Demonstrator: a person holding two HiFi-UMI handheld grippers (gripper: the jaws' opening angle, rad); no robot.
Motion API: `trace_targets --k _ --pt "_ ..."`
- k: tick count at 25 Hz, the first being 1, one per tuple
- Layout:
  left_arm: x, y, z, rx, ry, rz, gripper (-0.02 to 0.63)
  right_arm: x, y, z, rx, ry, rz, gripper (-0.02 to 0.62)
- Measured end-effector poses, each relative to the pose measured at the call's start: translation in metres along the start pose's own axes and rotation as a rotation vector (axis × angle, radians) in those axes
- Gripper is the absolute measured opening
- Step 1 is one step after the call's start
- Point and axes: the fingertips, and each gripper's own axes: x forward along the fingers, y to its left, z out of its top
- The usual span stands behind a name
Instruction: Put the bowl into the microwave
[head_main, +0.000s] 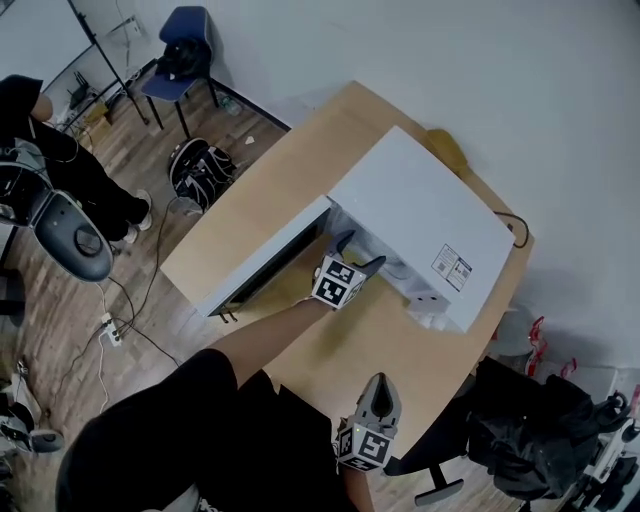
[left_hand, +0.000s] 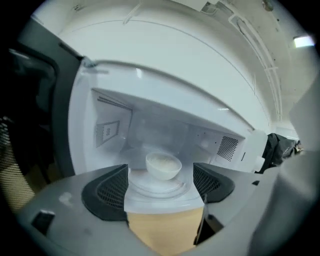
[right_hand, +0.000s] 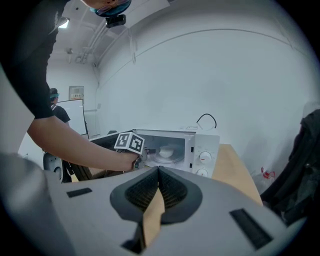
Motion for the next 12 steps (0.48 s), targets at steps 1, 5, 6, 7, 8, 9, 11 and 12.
trace_targets --k 1,5,6,7,8,9,11,12 --pt "-0.014 0.0 0.002 -0.005 -0.008 0.001 0.377 -0.004 0.004 0.001 0.003 -0.01 -0.002 0.06" --pt "-0.082 -0.01 0.005 0.01 -0.008 -0.022 0.377 -0.023 0.025 0.006 0.035 -0.059 -0.017 0.06" --pt "-0.1 -0.015 0.004 0.014 -0.006 -0.032 0.377 -0.029 0.031 0.007 0.039 -0.071 -0.021 0.06" --pt "-0.119 -0.02 0.005 0.016 -0.006 -0.041 0.377 -0.034 0.036 0.008 0.04 -0.084 -0.024 0.06" --pt "-0.138 -0.026 0.005 0.012 -0.008 -0.05 0.377 -0.04 0.041 0.009 0.038 -0.098 -0.027 0.06" --pt "-0.156 -0.033 0.007 0.003 -0.015 -0.061 0.377 -0.045 0.046 0.011 0.035 -0.111 -0.03 0.06" --pt "-0.196 -0.047 0.014 -0.016 -0.044 -0.085 0.377 -0.057 0.053 0.014 0.027 -0.134 -0.043 0.06" --pt "-0.216 -0.055 0.019 -0.023 -0.064 -0.099 0.377 -0.063 0.056 0.015 0.025 -0.142 -0.053 0.06"
